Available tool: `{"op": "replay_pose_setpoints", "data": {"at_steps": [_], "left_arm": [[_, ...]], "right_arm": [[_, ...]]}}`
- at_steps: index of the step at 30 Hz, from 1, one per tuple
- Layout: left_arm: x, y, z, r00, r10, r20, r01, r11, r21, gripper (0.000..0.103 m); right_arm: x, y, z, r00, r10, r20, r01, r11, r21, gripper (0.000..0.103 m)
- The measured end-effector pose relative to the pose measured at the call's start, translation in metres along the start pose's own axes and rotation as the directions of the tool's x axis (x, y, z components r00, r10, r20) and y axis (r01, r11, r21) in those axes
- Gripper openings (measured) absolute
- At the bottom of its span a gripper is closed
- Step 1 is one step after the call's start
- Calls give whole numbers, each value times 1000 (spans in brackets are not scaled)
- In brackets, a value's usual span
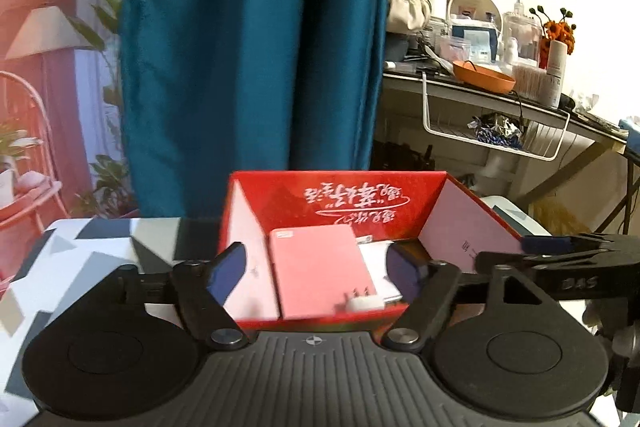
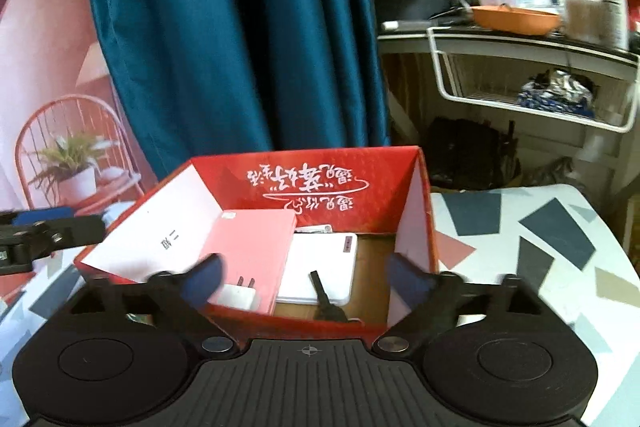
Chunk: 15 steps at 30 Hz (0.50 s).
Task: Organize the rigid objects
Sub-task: 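Open both grippers inside the box and raise them out, then lower both grippers toward the white marker with red cap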
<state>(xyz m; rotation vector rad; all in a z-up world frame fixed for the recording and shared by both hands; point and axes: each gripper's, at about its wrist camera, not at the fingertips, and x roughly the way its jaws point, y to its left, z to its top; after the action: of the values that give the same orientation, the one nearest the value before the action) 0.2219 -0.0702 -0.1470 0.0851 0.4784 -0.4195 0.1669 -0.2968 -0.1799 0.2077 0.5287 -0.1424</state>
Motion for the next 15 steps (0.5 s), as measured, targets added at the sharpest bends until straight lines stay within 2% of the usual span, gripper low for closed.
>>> {"op": "replay_pose_setpoints", "data": {"at_steps": [2,4,5,7,10,15], "left_arm": [[-9,5,-6,1000,7,-8,-7,1000,-4,89],[-17,10,-12,1000,0,-19,0,1000,-8,99],[-22,12,-17,1000,-11,-21,11,1000,-6,103],[-29,15,-24,999,-20,-33,20,1000,8,103],[-37,21,-35,999,0,-54,1,1000,14,103],[-45,29,-52,998,1,-70,-3,999,-34,103]], "right_arm": [[-8,-1,-4,1000,6,5,-6,1000,4,94],[-15,0,-10,1000,-4,7,4,1000,-7,103],[-19,0,-13,1000,-10,16,10,1000,-13,103],[-28,1,-18,999,-19,34,20,999,-26,103],[-34,-2,-25,999,-30,17,30,999,-14,103],[-39,-6,-46,1000,-27,-15,26,1000,-17,103]]}}
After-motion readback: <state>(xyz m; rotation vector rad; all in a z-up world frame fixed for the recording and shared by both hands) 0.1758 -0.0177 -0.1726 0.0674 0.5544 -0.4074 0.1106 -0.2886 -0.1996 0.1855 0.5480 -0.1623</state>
